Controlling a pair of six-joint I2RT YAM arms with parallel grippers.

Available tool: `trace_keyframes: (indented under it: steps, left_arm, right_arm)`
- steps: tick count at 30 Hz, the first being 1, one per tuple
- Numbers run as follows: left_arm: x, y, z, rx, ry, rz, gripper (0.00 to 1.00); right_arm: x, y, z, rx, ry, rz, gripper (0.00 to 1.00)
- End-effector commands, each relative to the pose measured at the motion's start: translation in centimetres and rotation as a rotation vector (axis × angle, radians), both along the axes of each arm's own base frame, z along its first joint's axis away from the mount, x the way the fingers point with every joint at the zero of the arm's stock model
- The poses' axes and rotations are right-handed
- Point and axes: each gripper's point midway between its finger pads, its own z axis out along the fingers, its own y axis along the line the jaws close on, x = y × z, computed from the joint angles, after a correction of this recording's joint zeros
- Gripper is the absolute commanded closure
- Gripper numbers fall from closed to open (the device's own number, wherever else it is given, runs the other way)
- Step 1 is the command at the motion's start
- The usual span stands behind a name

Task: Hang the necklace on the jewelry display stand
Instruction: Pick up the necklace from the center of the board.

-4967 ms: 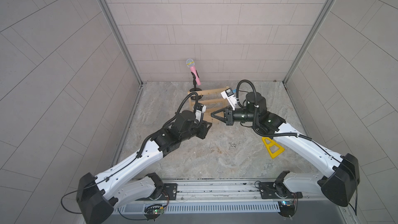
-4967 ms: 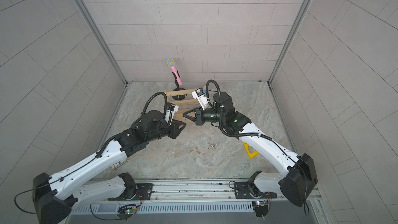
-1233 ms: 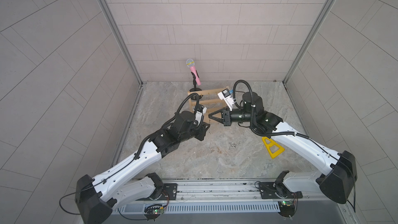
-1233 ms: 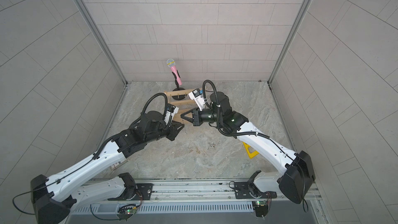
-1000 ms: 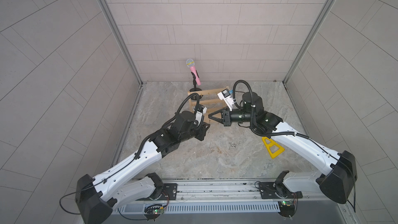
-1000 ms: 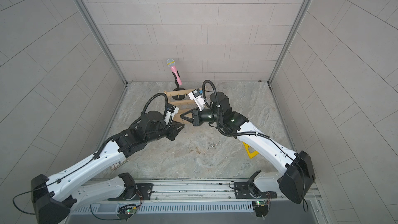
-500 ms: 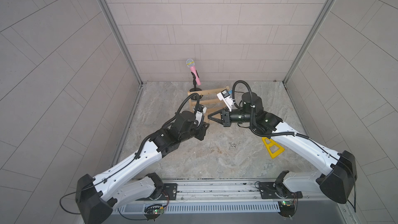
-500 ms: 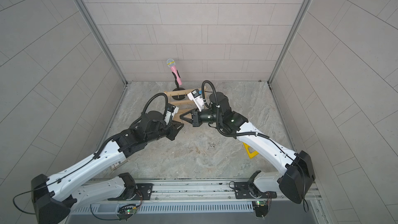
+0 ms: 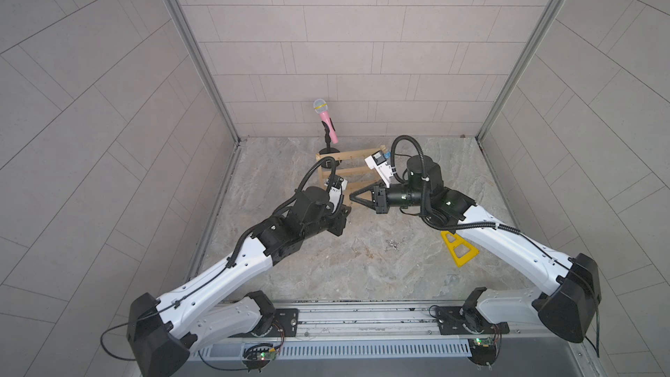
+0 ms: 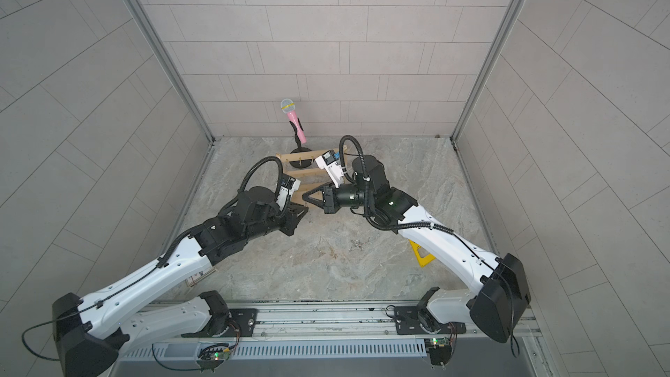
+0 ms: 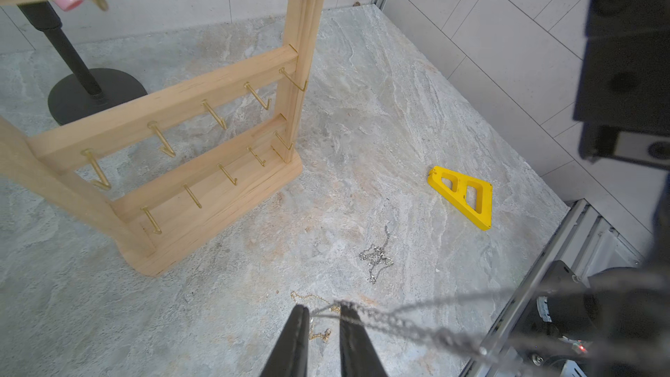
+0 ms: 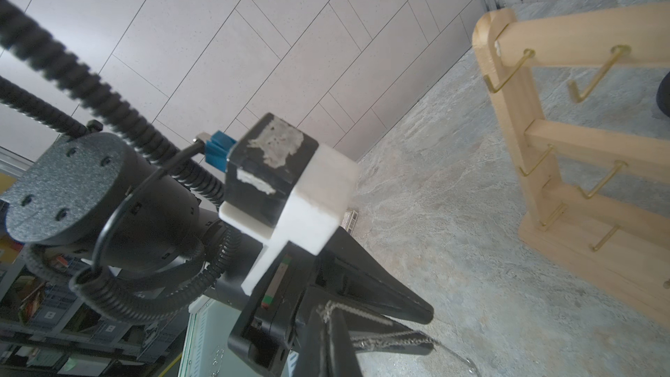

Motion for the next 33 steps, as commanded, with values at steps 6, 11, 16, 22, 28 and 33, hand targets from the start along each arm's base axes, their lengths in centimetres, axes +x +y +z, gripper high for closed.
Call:
trace_keyframes:
  steps: [6, 11, 16, 22, 28, 33]
  left_arm:
    - [0.1, 0.0, 1.2, 0.009, -0.045, -0.008, 0.8]
    - [0.2, 0.0, 1.3, 0.013, -0.052, -0.006, 0.8]
    - [0.2, 0.2, 1.3, 0.021, -0.058, -0.004, 0.8]
    - [0.1, 0.5, 1.5, 0.033, -0.061, -0.003, 0.8]
    - [0.1, 0.7, 1.3, 0.039, -0.06, 0.002, 0.8]
    - [0.0, 0.2, 1.3, 0.028, -0.052, -0.013, 0.8]
  right_arm:
    - [-0.4, 0.4, 1.9, 0.029, -0.027, 0.019, 1.0]
    - [-0.5, 0.6, 1.8, 0.03, -0.024, 0.026, 1.0]
    - [-0.4, 0.5, 1.5, 0.008, -0.025, 0.014, 1.0]
    - [0.1, 0.2, 0.9, -0.026, -0.035, -0.014, 1.0]
    - [0.0, 0.2, 0.9, -0.029, -0.04, -0.007, 1.0]
    - [0.0, 0.2, 0.5, -0.038, -0.035, -0.002, 1.0]
